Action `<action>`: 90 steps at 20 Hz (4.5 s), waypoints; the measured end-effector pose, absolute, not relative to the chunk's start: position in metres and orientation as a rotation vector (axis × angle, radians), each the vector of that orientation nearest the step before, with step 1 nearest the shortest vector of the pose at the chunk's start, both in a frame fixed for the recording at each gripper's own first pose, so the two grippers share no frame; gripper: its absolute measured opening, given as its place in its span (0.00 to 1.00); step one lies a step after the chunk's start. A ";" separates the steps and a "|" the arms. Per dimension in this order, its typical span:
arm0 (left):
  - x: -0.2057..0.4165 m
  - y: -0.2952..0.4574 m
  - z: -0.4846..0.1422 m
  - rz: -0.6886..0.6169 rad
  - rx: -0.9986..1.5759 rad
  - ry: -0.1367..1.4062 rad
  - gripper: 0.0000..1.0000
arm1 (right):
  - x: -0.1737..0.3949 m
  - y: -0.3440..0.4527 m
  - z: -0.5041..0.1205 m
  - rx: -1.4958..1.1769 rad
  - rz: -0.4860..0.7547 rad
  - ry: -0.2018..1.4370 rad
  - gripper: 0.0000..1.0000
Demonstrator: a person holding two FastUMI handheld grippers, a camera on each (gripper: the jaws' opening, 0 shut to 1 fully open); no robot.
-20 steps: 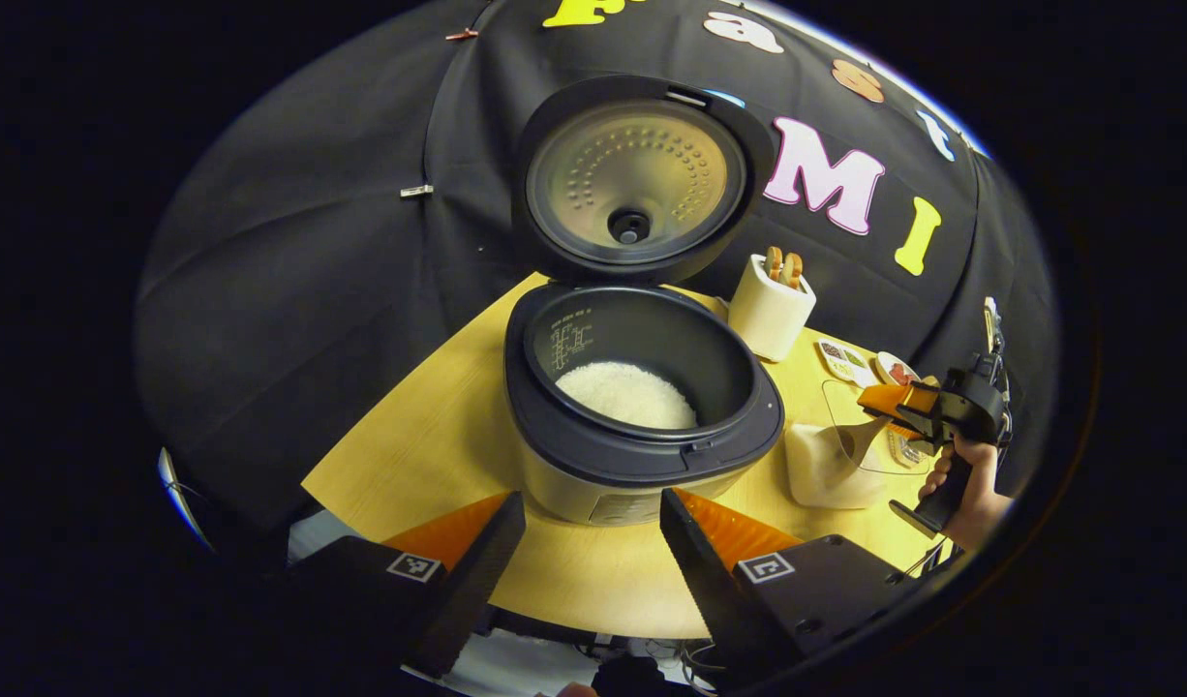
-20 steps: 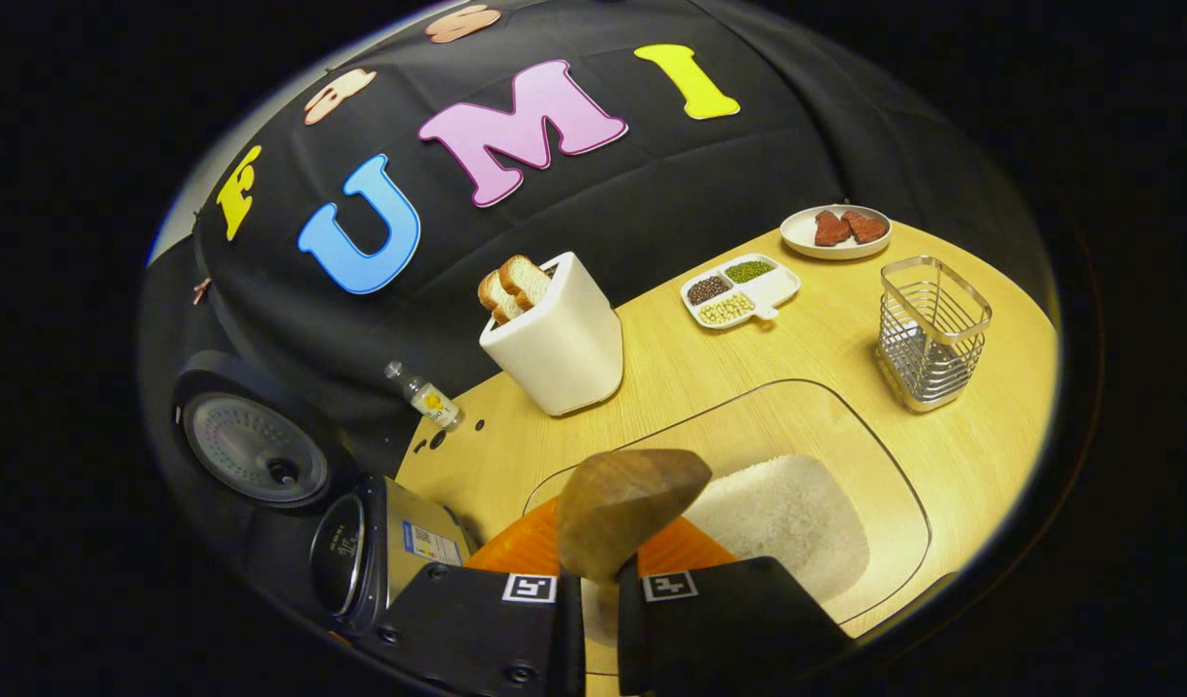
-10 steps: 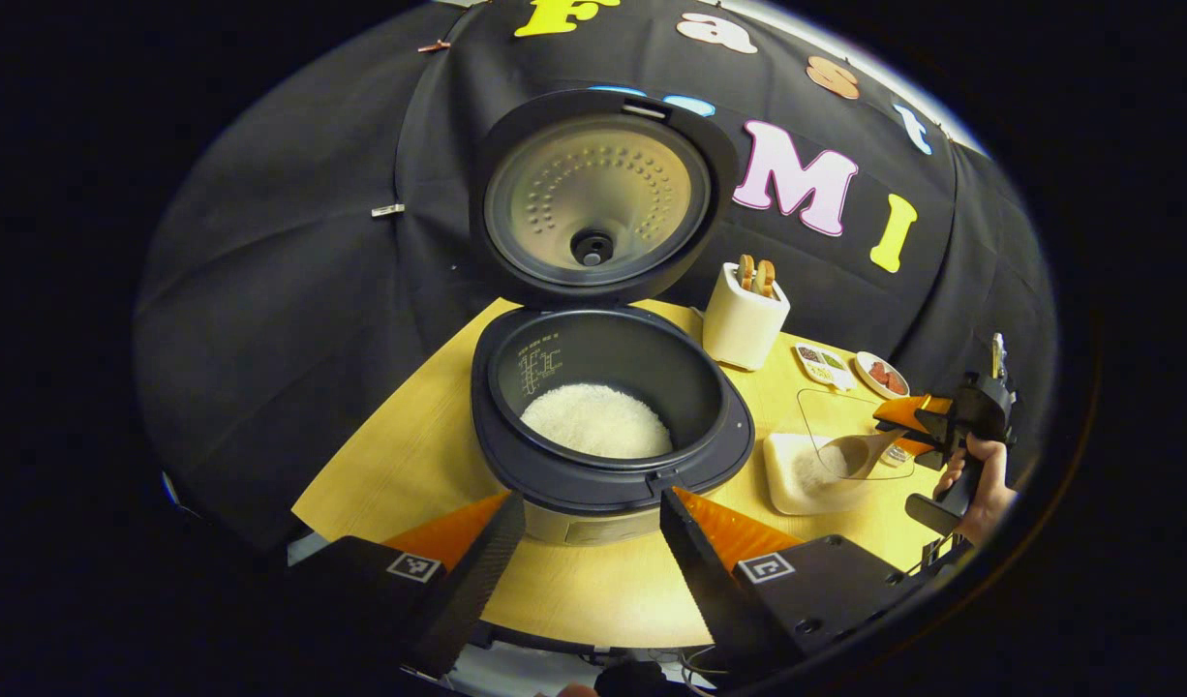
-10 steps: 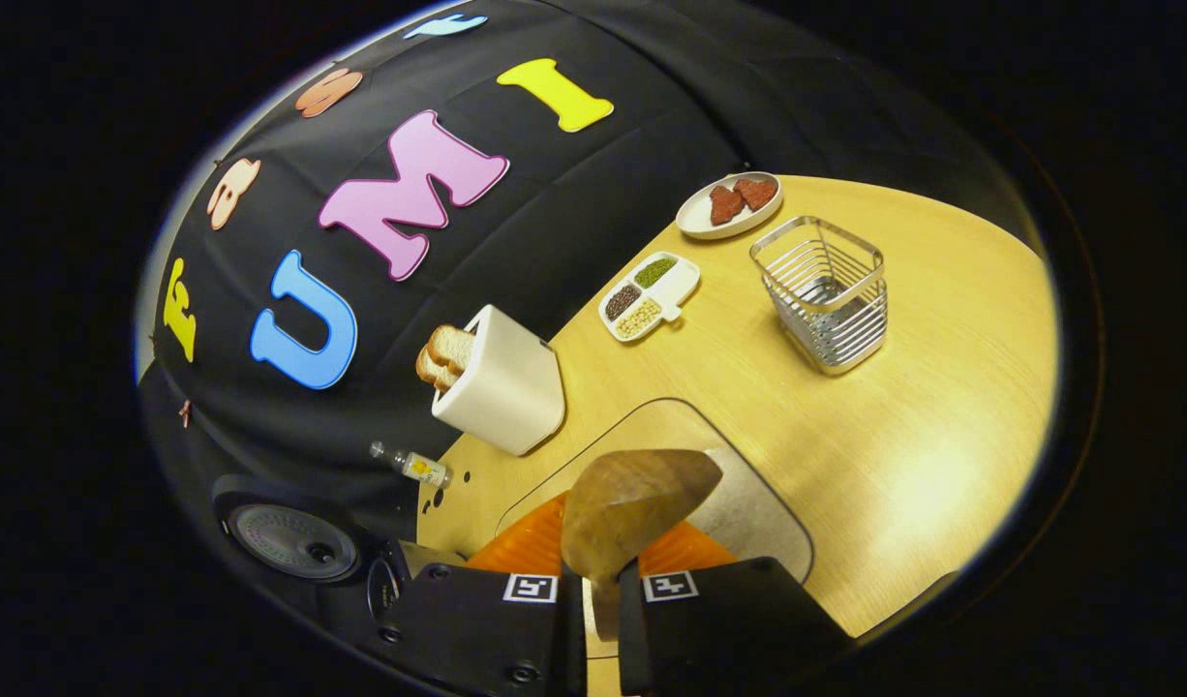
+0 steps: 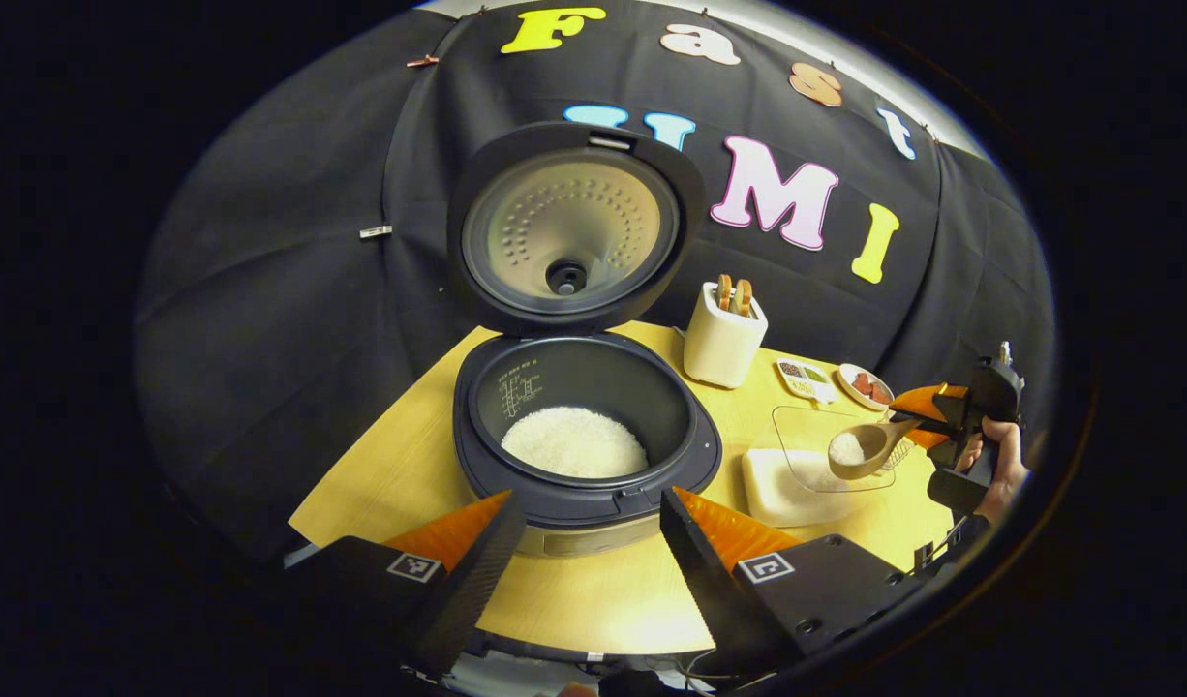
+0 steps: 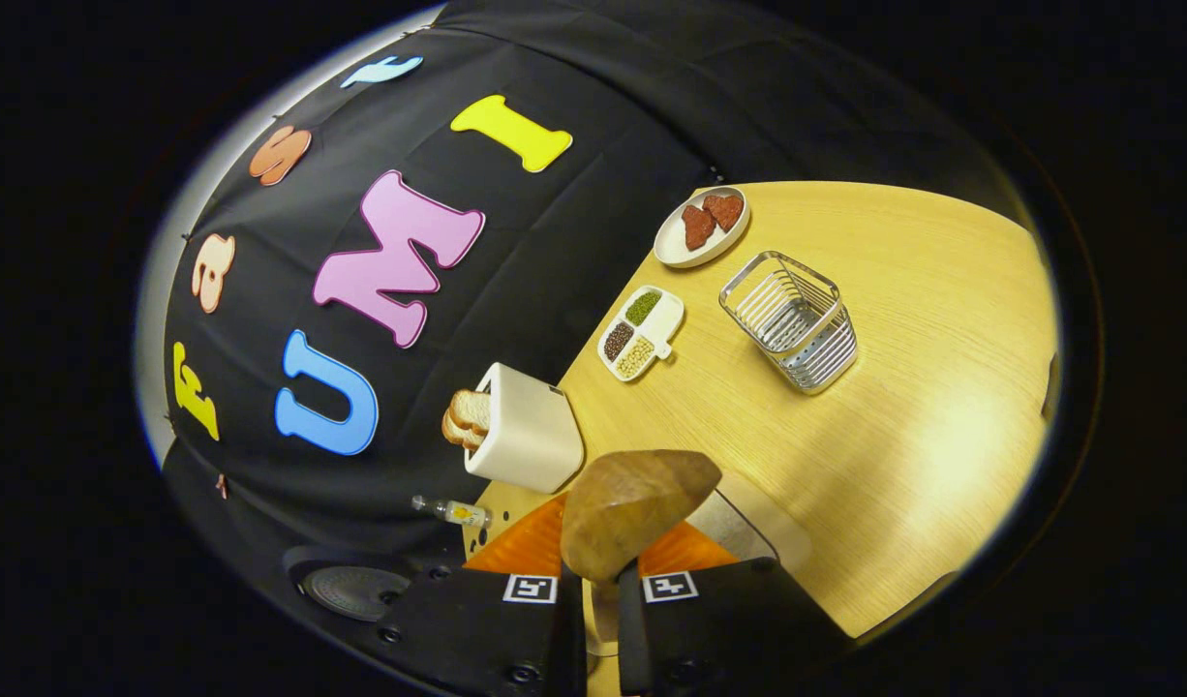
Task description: Close the left gripper, press the button to open the rice cooker; take a wooden spoon from the chopstick holder with the right hand, scoop a spoonful of rice and pour it into the rice cooker, then put the wooden spoon back into the chopstick holder.
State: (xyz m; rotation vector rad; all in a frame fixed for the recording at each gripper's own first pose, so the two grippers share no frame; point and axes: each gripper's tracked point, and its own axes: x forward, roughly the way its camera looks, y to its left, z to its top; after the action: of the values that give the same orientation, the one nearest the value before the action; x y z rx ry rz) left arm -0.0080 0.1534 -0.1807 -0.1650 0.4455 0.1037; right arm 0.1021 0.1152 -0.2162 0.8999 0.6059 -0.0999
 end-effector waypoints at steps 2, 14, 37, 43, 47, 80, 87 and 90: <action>-0.012 0.157 -0.181 0.113 -0.177 0.442 0.95 | 0.105 0.128 -0.203 0.943 -0.074 0.609 0.17; -0.032 0.193 -0.172 0.190 -0.244 0.385 0.95 | 0.103 0.274 -0.150 0.977 0.192 0.703 0.18; -0.047 0.288 -0.167 0.326 -0.358 0.339 0.95 | 0.102 0.481 -0.147 0.315 0.638 0.488 0.17; -0.045 0.293 -0.161 0.335 -0.332 0.336 0.95 | 0.103 0.502 -0.150 0.180 0.701 0.428 0.17; -0.044 0.293 -0.161 0.328 -0.330 0.339 0.95 | 0.092 0.519 -0.151 0.077 0.782 0.386 0.17; -0.061 0.253 -0.135 0.344 -0.265 0.287 0.95 | 0.069 0.459 -0.084 0.157 0.848 0.295 0.17; -0.057 0.211 -0.125 0.321 -0.273 0.274 0.95 | 0.113 0.346 -0.071 0.292 0.648 0.326 0.17; -0.053 0.192 -0.122 0.316 -0.283 0.276 0.92 | 0.130 0.299 -0.069 0.331 0.568 0.329 0.17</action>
State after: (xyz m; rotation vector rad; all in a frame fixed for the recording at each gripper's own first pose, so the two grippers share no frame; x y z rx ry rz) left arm -0.0532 0.1917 -0.1222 -0.2834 0.2763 0.3164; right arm 0.1302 0.2987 -0.0693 0.3305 0.3293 0.5678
